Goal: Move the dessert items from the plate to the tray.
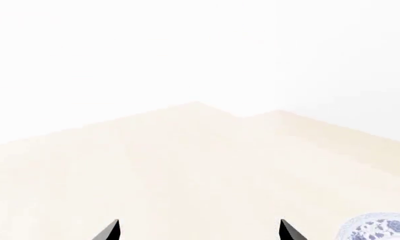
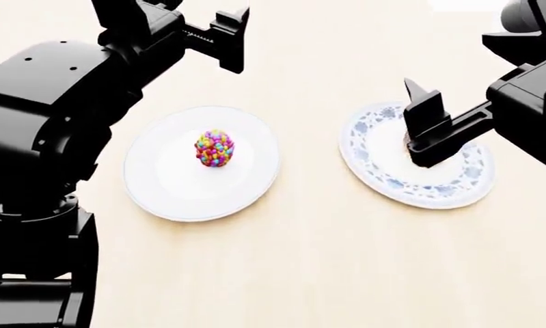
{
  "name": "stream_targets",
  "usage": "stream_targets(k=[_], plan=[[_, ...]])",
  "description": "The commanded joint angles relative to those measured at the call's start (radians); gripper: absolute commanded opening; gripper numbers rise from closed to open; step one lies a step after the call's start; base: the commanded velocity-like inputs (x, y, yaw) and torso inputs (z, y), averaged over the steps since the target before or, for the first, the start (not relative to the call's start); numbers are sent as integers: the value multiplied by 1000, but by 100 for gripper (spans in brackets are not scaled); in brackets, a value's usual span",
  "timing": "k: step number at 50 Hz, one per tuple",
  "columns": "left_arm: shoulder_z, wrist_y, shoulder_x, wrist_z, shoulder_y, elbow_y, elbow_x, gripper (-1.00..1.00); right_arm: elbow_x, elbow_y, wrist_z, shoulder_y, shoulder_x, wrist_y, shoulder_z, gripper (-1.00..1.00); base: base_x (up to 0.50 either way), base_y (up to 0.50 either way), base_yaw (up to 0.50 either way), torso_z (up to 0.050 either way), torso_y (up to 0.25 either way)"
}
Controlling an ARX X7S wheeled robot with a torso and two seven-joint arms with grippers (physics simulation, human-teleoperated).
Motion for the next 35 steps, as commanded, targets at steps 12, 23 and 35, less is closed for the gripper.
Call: stream_targets(k=[12,23,35], plan=[[34,-30,-9,-7,-24,-15,17,100,-28,-3,-32,-2,4,-17,-13,100,0,0,0,25,-155],[143,-273,-147,70,-95,118,-14,100,-69,-35,-66,-41,24,-52,1,100,0,0,0,0,0],[184,-525,-227,118,4,260,-115,100,-98,-35,-85,-42,20,-64,-7,100,0,0,0,0,0]])
